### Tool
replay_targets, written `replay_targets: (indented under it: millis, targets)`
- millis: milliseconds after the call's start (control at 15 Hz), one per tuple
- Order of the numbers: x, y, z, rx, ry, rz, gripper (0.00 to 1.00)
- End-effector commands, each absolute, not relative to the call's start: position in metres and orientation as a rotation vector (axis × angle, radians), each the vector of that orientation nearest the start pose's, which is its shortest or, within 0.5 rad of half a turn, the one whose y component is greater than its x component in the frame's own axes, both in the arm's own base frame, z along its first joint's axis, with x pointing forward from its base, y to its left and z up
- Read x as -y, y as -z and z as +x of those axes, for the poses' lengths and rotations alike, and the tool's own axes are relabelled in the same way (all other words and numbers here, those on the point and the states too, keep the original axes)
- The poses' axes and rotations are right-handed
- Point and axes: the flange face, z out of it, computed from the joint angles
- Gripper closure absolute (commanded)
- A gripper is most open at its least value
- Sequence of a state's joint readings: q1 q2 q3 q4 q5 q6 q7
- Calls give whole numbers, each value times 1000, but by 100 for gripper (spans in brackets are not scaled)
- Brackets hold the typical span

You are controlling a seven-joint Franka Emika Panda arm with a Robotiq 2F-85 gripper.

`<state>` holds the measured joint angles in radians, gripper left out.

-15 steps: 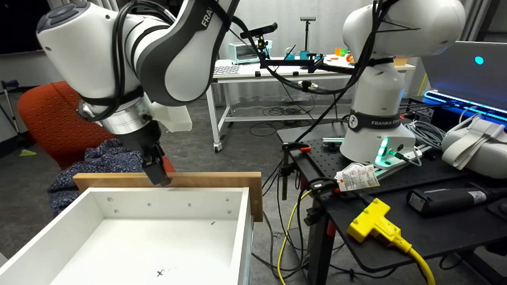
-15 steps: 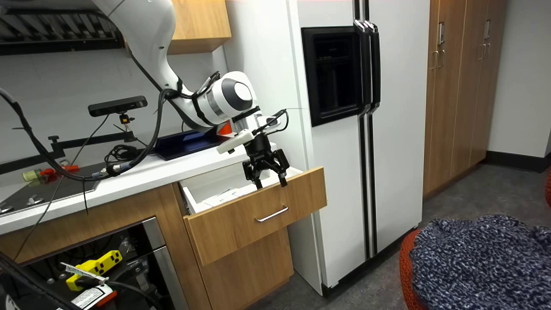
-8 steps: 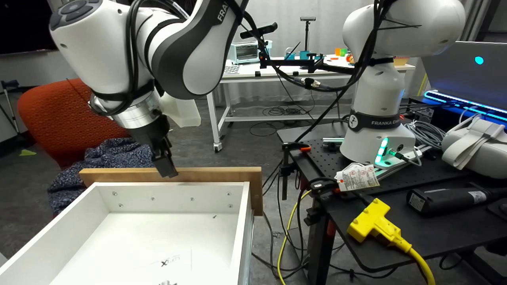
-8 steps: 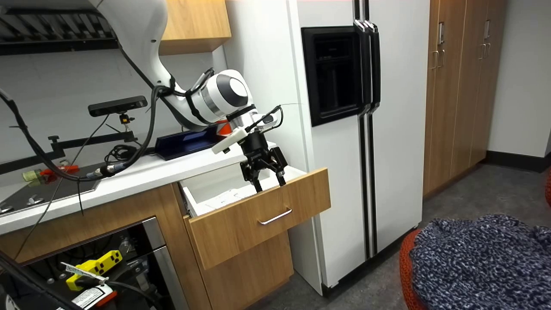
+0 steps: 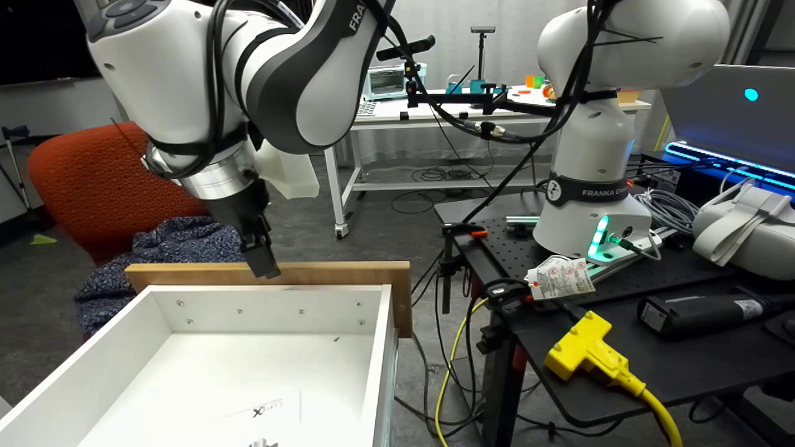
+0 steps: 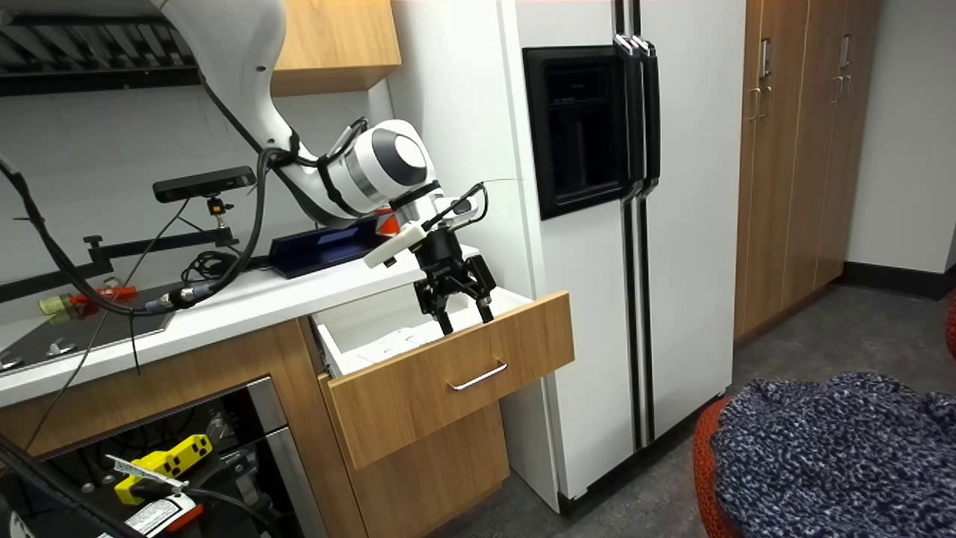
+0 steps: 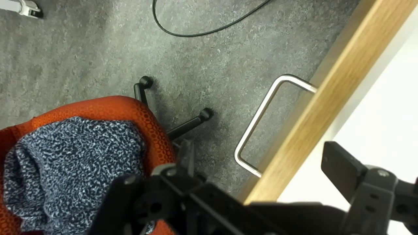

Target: Fully open the top drawer of the lower cabinet

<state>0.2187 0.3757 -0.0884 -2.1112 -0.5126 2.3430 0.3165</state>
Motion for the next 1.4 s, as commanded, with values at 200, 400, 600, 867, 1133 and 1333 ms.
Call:
replay_targets:
  millis: [200,400,600,867,1133,1333]
  targets:
    - [-67,-229,555,492,104,-3407,0]
    - [-67,-227,556,567,206,-3355,0]
    - [-67,-226,557,658,289,-3305,0]
    - [-68,-225,557,760,401,-3218,0]
    - [-71,-223,556,825,479,-3129,0]
    - [-73,-222,555,875,511,-3075,0]
